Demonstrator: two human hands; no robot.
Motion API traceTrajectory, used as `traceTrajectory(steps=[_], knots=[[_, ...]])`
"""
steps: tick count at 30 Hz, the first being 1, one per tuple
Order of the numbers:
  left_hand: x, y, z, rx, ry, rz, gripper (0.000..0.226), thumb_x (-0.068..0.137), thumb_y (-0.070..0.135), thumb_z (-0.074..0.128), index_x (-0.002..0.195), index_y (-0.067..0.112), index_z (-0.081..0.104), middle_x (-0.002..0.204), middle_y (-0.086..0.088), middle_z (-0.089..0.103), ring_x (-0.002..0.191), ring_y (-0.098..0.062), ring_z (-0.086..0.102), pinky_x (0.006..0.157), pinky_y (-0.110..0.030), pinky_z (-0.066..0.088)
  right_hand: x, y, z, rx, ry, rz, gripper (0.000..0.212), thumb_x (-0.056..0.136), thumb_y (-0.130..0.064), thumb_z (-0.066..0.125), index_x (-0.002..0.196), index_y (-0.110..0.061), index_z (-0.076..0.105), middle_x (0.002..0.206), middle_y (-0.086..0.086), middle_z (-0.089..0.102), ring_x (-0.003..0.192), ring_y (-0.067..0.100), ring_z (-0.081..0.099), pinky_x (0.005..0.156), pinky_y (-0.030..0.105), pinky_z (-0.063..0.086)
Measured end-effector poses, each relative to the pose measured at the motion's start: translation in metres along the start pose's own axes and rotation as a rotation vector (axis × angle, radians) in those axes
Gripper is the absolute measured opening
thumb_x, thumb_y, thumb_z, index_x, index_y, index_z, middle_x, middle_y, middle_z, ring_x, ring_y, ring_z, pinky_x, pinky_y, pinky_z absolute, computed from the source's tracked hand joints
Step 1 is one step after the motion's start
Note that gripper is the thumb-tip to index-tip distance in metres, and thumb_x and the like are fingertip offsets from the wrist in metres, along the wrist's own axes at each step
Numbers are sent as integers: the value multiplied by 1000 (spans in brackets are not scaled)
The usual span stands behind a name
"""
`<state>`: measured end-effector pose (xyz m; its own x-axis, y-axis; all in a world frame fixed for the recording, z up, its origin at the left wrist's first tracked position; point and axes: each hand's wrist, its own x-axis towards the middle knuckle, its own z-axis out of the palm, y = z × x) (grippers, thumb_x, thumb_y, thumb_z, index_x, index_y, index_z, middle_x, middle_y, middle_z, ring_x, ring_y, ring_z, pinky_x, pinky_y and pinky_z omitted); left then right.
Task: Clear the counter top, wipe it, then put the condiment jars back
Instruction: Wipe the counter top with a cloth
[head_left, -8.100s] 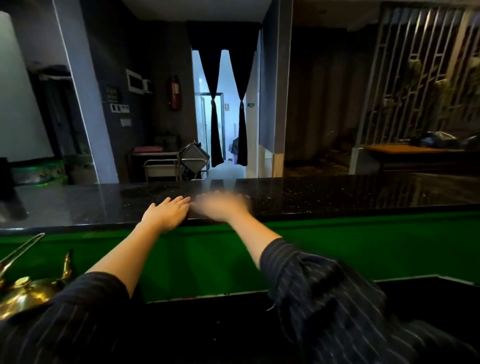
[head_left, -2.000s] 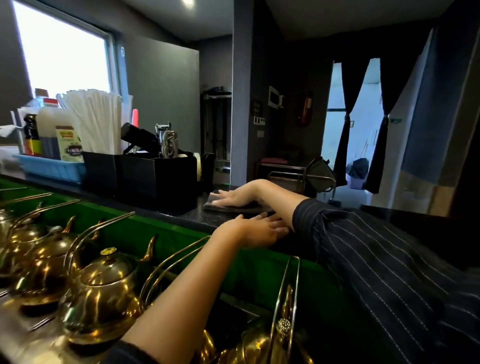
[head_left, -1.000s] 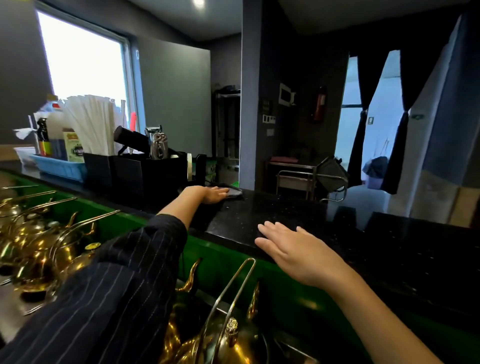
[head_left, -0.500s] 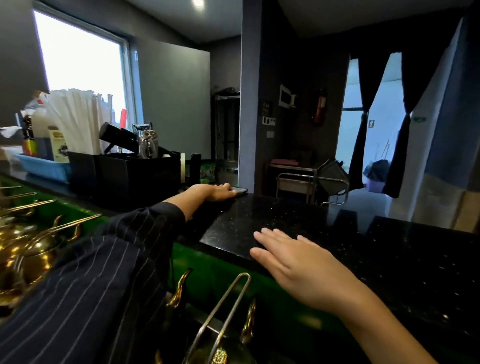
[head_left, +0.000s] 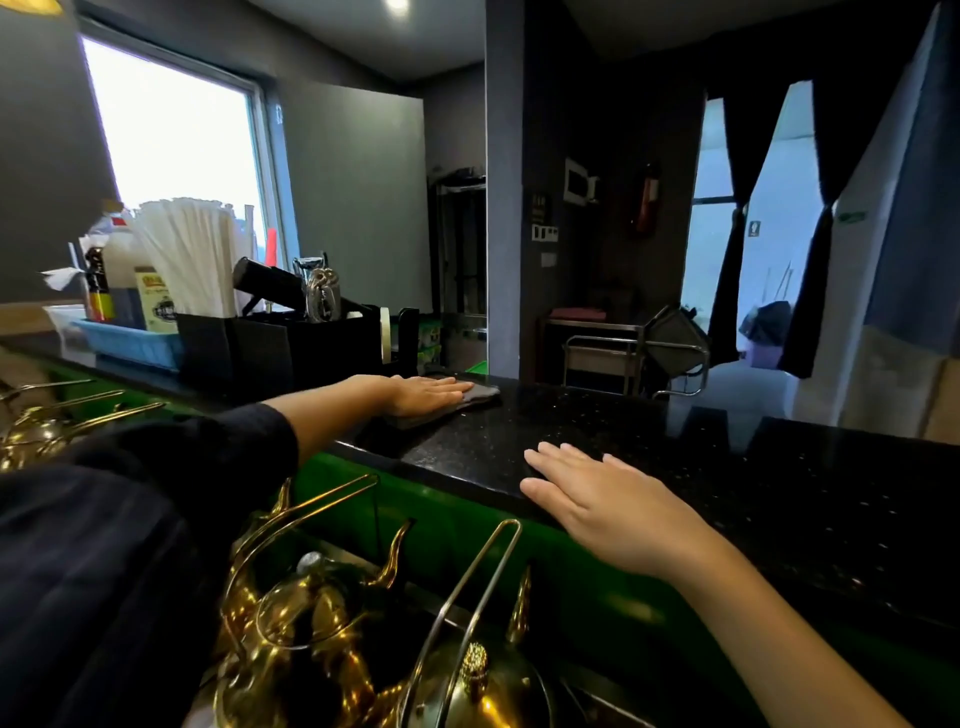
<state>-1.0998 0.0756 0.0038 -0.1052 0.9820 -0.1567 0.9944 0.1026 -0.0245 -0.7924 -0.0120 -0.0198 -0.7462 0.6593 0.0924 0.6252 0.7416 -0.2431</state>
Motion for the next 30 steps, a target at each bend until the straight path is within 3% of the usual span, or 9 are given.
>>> traceTrajectory(steps=[4, 8, 12, 18, 21, 24, 26, 30], knots=[[40, 9, -2, 62, 55, -88, 53, 103, 41, 12, 153, 25, 5, 161, -2, 2, 148, -25, -3, 116, -57, 0, 1, 3, 2, -11, 17, -16, 56, 101, -51, 18, 154, -32, 12, 160, -15, 6, 146, 0, 1, 118, 28, 0], [56, 12, -4, -24, 63, -81, 54, 102, 43, 14, 153, 25, 7, 161, -3, 2, 148, -25, -1, 118, -54, 3, 3, 4, 2, -28, 30, -14, 55, 101, -52, 18, 153, -35, 13, 160, -18, 8, 145, -3, 2, 118, 27, 1], [32, 15, 1, -38, 64, -4, 51, 105, 32, 16, 153, 20, 4, 161, -4, 0, 148, -25, -3, 118, -45, 1, 4, 3, 0, -26, 22, -2, 55, 101, -52, 19, 153, -35, 14, 160, -17, 9, 146, -1, 3, 118, 30, 2], [-33, -9, 16, -64, 71, -31, 53, 103, 43, 13, 152, 26, 5, 161, -5, 2, 148, -21, 0, 119, -50, 3, 4, 2, 0, -22, 38, 26, 55, 102, -51, 25, 152, -30, 22, 160, -10, 19, 147, 7, 15, 118, 36, 13], [-62, 5, 20, -84, 93, -127, 57, 100, 51, 12, 152, 29, 6, 161, -4, 3, 148, -24, 3, 117, -54, 2, 3, 4, 1, 164, 224, 58, 52, 99, -48, 39, 146, -26, 39, 150, -3, 41, 139, 16, 37, 111, 39, 32], [-76, 41, 20, -73, 61, -146, 60, 98, 55, 10, 152, 30, 5, 161, -4, 1, 148, -29, 2, 116, -58, 1, -6, 5, -6, 438, 553, 69, 34, 99, -30, 49, 128, -20, 62, 116, -1, 69, 112, 14, 61, 89, 24, 44], [-79, 76, 19, -45, 58, -81, 60, 98, 55, 10, 152, 30, 5, 161, -5, 0, 148, -30, 2, 115, -61, 2, -18, 9, -14, 496, 718, 103, 27, 98, -22, 50, 115, -16, 70, 97, -2, 73, 96, 13, 66, 78, 21, 47], [-85, 150, 18, 30, 21, 99, 57, 99, 50, 11, 153, 30, 5, 161, -6, -1, 147, -33, 1, 113, -65, 3, -53, 39, -38, 401, 908, 212, 24, 96, -18, 52, 102, -12, 75, 100, 2, 74, 99, 18, 66, 81, 29, 49]])
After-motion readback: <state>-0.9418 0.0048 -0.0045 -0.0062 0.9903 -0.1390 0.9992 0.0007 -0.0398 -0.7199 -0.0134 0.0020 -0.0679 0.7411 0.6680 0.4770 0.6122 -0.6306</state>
